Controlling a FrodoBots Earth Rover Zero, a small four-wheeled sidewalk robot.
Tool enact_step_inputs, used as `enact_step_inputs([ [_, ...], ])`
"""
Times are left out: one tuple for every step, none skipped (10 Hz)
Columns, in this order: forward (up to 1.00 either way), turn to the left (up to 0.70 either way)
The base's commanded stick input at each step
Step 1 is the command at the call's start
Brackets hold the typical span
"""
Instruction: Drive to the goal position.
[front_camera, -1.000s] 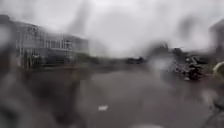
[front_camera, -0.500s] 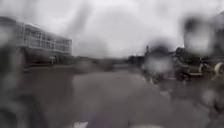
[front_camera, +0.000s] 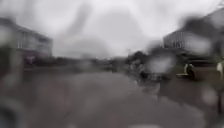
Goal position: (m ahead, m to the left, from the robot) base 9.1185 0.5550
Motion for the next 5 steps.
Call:
enact_step_inputs([
  [1.00, 0.00],
  [1.00, 0.00],
  [1.00, 0.00],
  [1.00, 0.00],
  [1.00, 0.00],
])
